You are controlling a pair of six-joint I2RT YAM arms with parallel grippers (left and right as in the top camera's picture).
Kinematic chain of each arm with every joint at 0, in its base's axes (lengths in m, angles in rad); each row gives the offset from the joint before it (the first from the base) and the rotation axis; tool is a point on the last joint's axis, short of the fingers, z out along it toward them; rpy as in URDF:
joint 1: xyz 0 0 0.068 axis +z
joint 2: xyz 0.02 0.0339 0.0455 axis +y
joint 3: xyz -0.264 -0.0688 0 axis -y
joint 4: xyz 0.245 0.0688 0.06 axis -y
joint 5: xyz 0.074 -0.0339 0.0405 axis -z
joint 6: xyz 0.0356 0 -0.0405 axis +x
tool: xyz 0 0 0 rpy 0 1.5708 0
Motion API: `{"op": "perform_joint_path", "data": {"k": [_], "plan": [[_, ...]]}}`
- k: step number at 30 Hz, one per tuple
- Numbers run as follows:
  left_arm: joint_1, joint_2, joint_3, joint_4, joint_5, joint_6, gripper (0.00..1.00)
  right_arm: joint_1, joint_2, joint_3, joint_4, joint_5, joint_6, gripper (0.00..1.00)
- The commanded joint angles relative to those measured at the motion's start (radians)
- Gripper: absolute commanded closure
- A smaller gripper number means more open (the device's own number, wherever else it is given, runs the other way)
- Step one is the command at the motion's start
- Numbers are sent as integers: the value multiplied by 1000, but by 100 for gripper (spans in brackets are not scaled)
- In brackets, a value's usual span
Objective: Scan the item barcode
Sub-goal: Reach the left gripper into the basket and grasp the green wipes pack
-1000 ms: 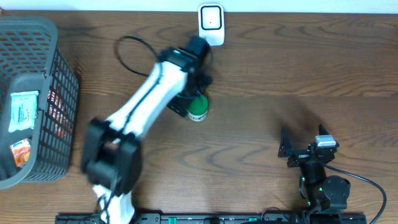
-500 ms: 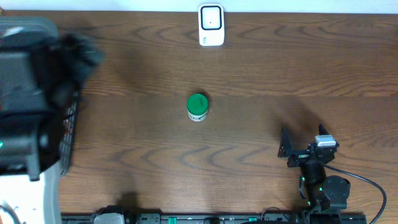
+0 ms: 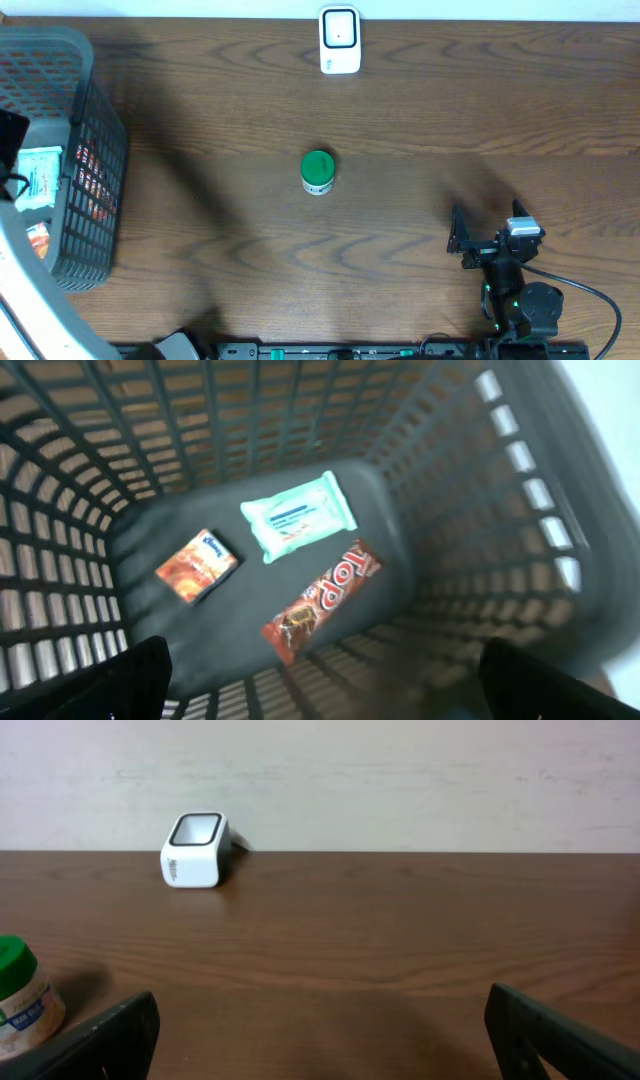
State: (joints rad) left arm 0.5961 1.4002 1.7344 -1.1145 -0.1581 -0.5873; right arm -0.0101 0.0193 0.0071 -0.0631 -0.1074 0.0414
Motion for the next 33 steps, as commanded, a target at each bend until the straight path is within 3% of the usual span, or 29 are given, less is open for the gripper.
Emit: {"op": "perform_joint_path", "data": {"k": [1, 10, 19, 25, 33], "plan": [[21, 70, -63, 34, 3, -73, 2, -3, -1, -2, -3, 4, 10, 1], [76, 217, -242, 224, 54, -265, 2, -3, -1, -2, -3, 4, 10, 1], [82, 303, -386, 465, 81, -301, 2, -3, -1, -2, -3, 4, 10, 1], [82, 401, -404, 511, 80, -315, 2, -3, -1, -2, -3, 4, 10, 1], [84, 507, -404, 554, 63, -230, 2, -3, -1, -2, -3, 4, 10, 1]]}}
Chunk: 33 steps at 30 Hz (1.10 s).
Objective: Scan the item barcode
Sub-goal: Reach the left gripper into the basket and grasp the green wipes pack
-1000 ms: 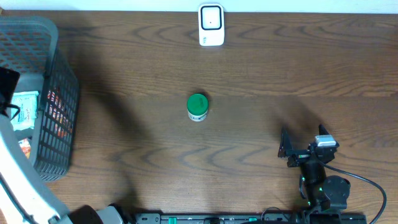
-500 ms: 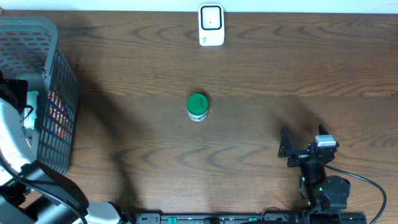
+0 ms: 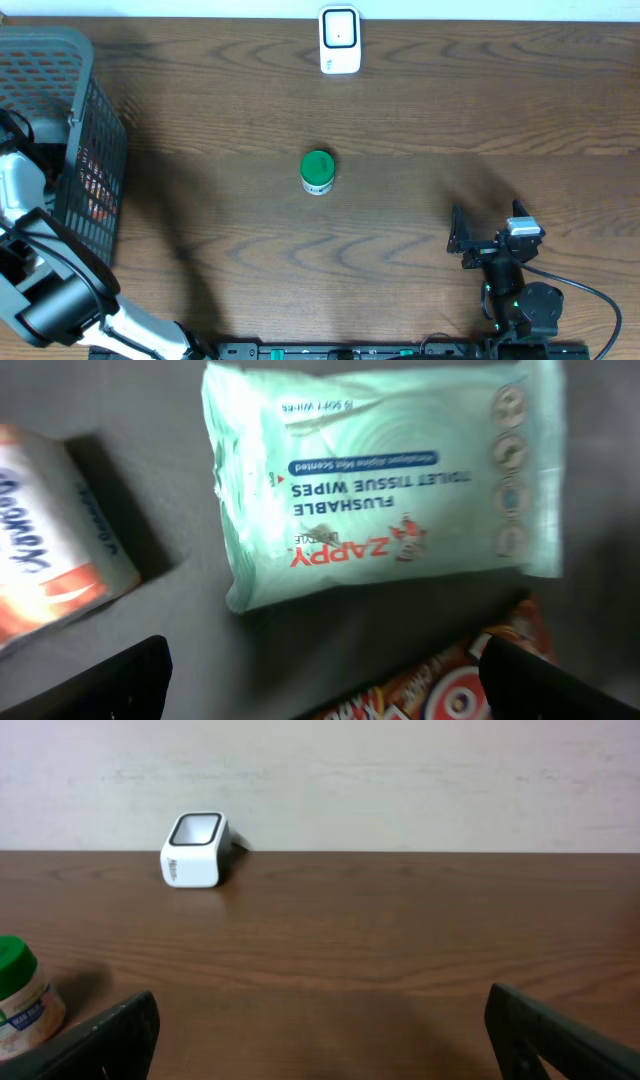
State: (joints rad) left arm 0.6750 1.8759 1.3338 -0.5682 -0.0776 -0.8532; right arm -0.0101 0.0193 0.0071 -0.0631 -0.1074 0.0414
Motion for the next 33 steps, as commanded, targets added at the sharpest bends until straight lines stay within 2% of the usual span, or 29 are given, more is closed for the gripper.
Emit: {"op": "perform_joint_path", "data": {"k": [1, 13, 20, 27, 28, 29, 32, 33], "plan": [[7, 43, -4, 11, -17, 31, 2, -3, -1, -2, -3, 4, 10, 1], [69, 167, -4, 45, -11, -8, 2, -3, -1, -2, -3, 4, 10, 1], [70, 282, -4, 171, 143, 72, 2, -3, -1, -2, -3, 4, 10, 1], [71, 378, -4, 240, 148, 115, 2, -3, -1, -2, -3, 4, 10, 1], [71, 380, -4, 242, 147, 122, 5, -3, -1, -2, -3, 4, 10, 1], [71, 380, -4, 242, 145, 124, 13, -3, -1, -2, -3, 4, 10, 1], [71, 380, -4, 245, 146, 140, 59, -3, -1, -2, -3, 4, 10, 1], [71, 380, -4, 245, 146, 139, 71, -3, -1, -2, -3, 5, 10, 1]]}}
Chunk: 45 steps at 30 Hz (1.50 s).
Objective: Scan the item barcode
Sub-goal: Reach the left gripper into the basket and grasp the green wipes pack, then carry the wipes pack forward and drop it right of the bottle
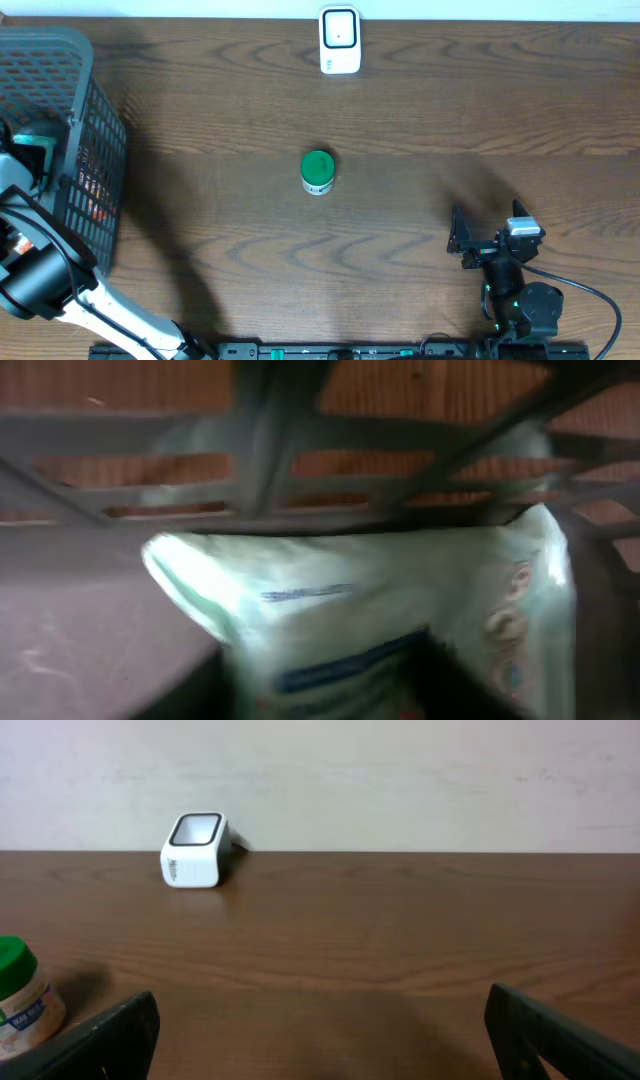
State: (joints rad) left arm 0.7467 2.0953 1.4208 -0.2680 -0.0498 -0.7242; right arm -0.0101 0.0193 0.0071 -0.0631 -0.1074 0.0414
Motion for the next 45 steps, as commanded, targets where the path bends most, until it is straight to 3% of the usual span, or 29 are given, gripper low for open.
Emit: {"op": "perform_joint_path", "data": {"k": [1, 2, 11, 27, 33, 38, 42, 45], "plan": [[-1, 161, -91, -56, 118, 11, 81, -3, -1, -2, -3, 4, 10, 1], [-1, 161, -91, -56, 119, 14, 93, -3, -1, -2, -3, 4, 10, 1], [5, 63, -72, -135, 200, 66, 93, -3, -1, -2, -3, 4, 10, 1], [5, -658, -62, -251, 205, 56, 93, -3, -1, -2, -3, 4, 10, 1], [-18, -887, -62, -223, 489, 31, 93, -3, -1, -2, -3, 4, 10, 1], [-248, -980, -62, -231, 710, 23, 93, -3, -1, -2, -3, 5, 10, 1], [-574, -957, -65, -251, 703, 92, 92, -3, -1, -2, -3, 5, 10, 1], [-840, -887, -74, -251, 609, 109, 93, -3, -1, -2, -3, 4, 10, 1]]}}
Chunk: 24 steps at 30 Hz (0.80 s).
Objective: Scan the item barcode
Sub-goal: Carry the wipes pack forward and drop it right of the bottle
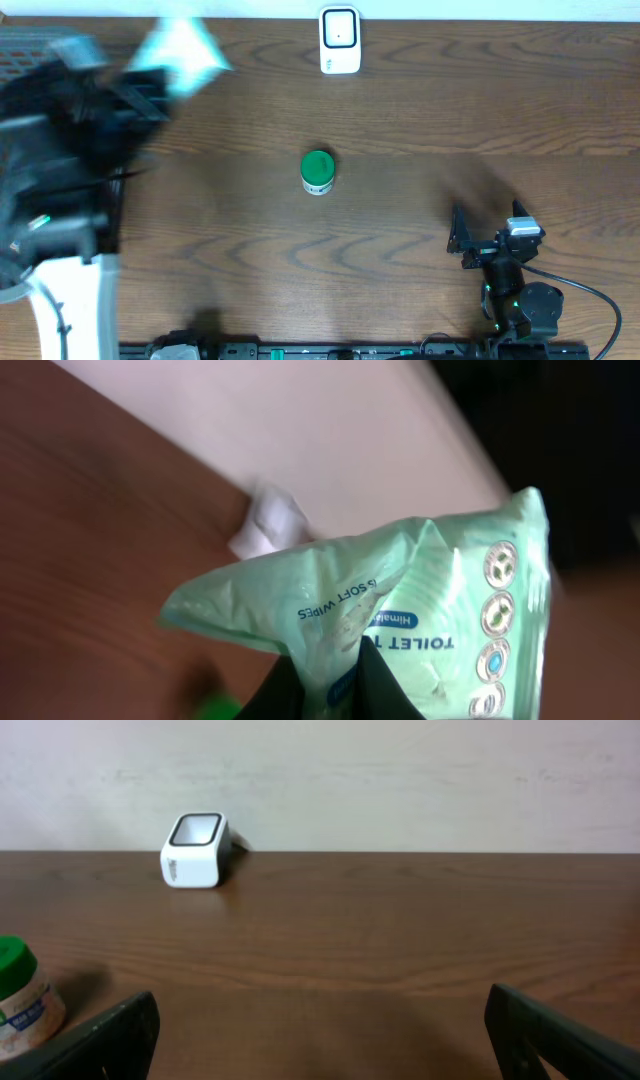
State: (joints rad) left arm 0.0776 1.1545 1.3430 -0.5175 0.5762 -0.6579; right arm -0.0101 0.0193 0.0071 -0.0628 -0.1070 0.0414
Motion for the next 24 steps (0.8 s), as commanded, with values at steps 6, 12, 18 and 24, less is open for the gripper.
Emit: {"op": "perform_joint_path", "data": {"k": [6, 12, 18, 24], "plan": [[-556, 286, 4, 23, -311, 82, 92, -3, -1, -2, -3, 4, 10, 1], [-723, 541, 4, 115, -335, 82, 93, -3, -1, -2, -3, 4, 10, 1], [-782, 759, 4, 161, -335, 82, 93, -3, -1, -2, -3, 4, 10, 1], [-782, 794, 8, 156, -334, 98, 44, -3, -1, -2, -3, 4, 10, 1]]}}
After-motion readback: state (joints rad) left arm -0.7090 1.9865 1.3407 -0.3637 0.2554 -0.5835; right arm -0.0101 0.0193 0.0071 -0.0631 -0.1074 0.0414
